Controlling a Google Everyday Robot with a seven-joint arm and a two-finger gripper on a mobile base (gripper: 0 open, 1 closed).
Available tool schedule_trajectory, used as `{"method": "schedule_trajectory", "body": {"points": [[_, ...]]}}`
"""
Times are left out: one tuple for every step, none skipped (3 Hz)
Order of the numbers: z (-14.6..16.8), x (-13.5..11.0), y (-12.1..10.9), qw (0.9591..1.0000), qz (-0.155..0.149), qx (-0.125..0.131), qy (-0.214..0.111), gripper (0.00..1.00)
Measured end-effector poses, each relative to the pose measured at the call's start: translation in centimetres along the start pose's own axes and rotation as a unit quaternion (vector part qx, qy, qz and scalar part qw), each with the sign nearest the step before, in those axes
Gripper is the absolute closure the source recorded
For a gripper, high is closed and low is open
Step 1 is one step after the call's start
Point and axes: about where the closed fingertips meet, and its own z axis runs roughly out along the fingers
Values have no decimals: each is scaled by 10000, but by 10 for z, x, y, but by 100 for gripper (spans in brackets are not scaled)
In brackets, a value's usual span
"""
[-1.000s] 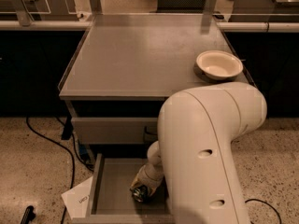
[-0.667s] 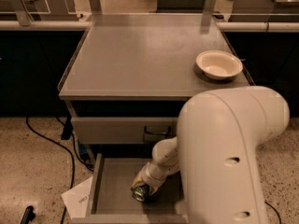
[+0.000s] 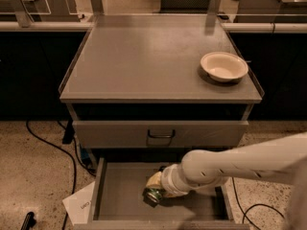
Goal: Pick green can from middle drawer and place on counter
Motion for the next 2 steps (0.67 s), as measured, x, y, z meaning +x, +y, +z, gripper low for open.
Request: {"method": "schedule_trajectory", "body": {"points": [[-68,-8,12,9980,-125,-222,-573,100],[-129,-17,29,9936,-367,-358,-1005,100]]}}
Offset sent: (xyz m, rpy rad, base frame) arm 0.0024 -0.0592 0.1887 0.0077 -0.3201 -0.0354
